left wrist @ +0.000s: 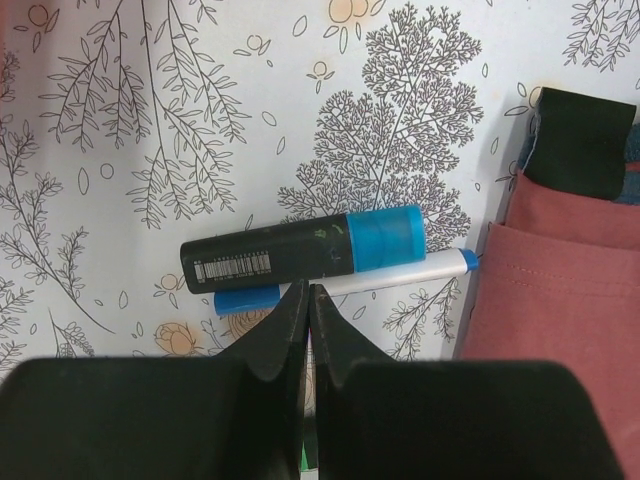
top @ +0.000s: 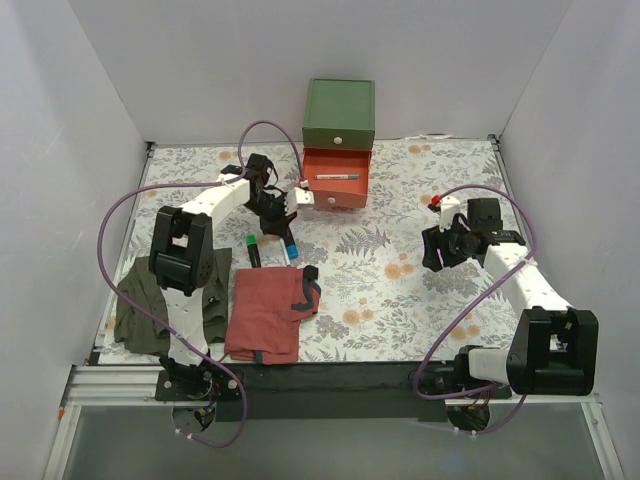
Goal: Sort the stationery into containers
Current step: Move the pen to the center of the board.
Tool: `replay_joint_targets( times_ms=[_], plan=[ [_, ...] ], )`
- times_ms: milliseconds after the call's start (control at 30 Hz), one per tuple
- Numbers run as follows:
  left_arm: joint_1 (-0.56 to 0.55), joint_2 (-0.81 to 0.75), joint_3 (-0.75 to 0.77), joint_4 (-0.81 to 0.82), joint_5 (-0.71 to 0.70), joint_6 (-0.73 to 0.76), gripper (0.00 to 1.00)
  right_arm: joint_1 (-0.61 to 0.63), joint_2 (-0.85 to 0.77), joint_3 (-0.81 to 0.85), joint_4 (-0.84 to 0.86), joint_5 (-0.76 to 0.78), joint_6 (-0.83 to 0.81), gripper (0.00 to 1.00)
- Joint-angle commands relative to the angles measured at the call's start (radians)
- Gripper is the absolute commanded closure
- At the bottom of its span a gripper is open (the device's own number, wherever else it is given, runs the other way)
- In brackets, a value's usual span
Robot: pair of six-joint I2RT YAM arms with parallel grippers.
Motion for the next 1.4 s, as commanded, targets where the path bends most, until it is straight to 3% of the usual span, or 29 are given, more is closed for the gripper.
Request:
replay_joint_targets(
  times_ms=[0,400,700,933,1100,1200,1367],
  plan=[
    [-0.001,-0.029,-0.027,0.003,0.009,-0.006,1.00,-0.005,-0.021,-0.003,0.010,0.004,-0.003,0.32],
    [-0.033,0.003,-0.087,0.093,0.014,-0.052,1.00,-0.007,0.018,0.034,0.008,0.002,-0.014,0.32],
    [-0.061,0.013,-0.063,0.159,0.020,-0.138,0.77,-0.007,0.025,0.034,0.011,-0.007,-0.014,0.32],
    [-0.056,-0.104,-0.024,0.153,-0.126,-0.532,0.57,-0.007,-0.001,0.003,0.014,-0.004,-0.014,0.32],
    [-0.056,-0.045,0.116,0.028,-0.215,-0.959,0.60,-0.007,-0.011,-0.017,0.014,-0.013,-0.007,0.32],
    [-0.056,0.031,0.202,-0.089,-0.230,-1.075,0.63,-0.005,-0.010,-0.009,0.019,-0.008,-0.009,0.32],
    [-0.059,0.046,0.229,-0.069,-0.318,-1.134,0.65,-0.007,-0.010,-0.004,0.017,-0.007,-0.015,0.32]
  ],
)
